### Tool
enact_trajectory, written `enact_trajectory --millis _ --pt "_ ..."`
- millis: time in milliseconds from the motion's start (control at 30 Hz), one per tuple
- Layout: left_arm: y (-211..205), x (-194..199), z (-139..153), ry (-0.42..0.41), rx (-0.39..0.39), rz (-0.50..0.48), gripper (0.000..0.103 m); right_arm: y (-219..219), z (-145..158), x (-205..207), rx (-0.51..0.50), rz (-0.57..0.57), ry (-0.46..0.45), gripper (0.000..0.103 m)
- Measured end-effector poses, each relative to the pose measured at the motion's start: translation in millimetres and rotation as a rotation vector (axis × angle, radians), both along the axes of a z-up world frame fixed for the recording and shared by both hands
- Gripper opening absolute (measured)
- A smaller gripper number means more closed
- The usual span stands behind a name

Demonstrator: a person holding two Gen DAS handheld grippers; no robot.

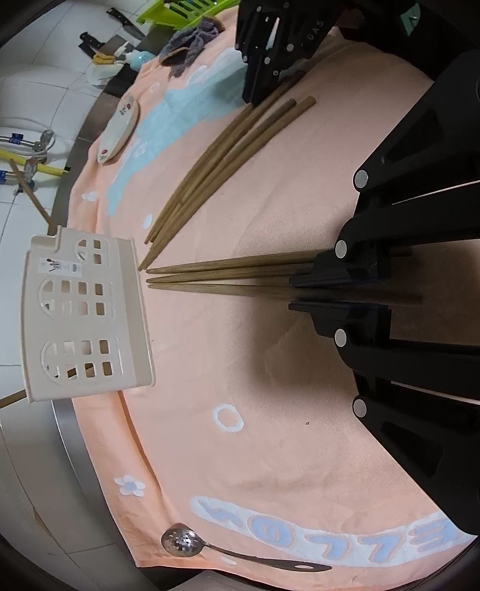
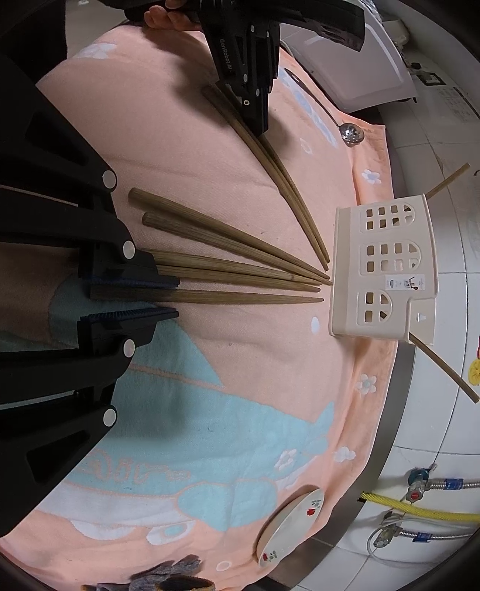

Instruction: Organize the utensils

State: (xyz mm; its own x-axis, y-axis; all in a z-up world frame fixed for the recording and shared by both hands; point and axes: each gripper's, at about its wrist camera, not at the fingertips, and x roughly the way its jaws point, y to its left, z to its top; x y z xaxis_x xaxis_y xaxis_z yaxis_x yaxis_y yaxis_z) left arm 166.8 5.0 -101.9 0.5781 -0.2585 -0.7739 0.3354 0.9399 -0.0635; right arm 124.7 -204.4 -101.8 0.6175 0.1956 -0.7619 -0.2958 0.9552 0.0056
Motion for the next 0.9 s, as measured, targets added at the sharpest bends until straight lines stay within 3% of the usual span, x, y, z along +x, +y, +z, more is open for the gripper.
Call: enact_trajectory --millis 433,800,900 --pt "9 -16 42 -0.112 -0.036 0.009 0.005 -3 33 -6 0.041 0.006 -0.074 0.007" --pt "16 -18 82 -0.209 -0.066 0.016 0.005 0 87 0 0.098 0.034 -0.192 0.006" --pt "19 -15 90 -0.22 -0.085 0.021 0.005 1 98 8 0.112 0.046 -0.2 0.0"
